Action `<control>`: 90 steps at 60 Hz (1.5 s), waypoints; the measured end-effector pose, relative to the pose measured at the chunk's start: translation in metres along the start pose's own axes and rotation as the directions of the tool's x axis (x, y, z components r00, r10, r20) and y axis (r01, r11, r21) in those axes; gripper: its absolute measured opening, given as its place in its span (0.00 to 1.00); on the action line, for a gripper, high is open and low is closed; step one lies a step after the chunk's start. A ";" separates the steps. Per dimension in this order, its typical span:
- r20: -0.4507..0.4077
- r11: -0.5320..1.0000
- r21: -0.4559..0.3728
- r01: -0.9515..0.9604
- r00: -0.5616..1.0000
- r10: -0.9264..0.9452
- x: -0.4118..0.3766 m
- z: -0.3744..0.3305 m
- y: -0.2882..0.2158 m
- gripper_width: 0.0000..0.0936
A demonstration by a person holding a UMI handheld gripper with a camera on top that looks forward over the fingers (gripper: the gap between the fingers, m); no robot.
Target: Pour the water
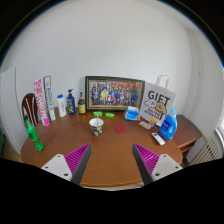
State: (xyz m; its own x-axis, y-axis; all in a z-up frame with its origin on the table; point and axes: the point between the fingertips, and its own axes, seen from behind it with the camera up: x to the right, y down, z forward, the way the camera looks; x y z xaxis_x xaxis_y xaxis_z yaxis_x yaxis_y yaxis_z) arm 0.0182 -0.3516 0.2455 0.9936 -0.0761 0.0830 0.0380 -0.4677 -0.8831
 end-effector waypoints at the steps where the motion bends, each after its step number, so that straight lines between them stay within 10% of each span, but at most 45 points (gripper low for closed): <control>1: 0.001 1.000 -0.002 0.001 1.000 -0.001 -0.001 0.000 0.001 0.92; 38: 0.180 0.997 -0.046 0.066 0.982 -0.056 -0.266 0.001 0.067 0.92; 67: 0.246 0.992 0.123 -0.007 0.969 -0.024 -0.458 0.123 0.051 0.90; 90: 0.220 0.981 0.192 0.012 0.974 -0.054 -0.475 0.172 0.048 0.44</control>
State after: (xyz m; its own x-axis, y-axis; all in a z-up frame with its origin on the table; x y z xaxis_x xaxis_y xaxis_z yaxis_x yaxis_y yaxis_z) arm -0.4337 -0.1864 0.0846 0.9891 0.1447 0.0275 0.0691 -0.2911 -0.9542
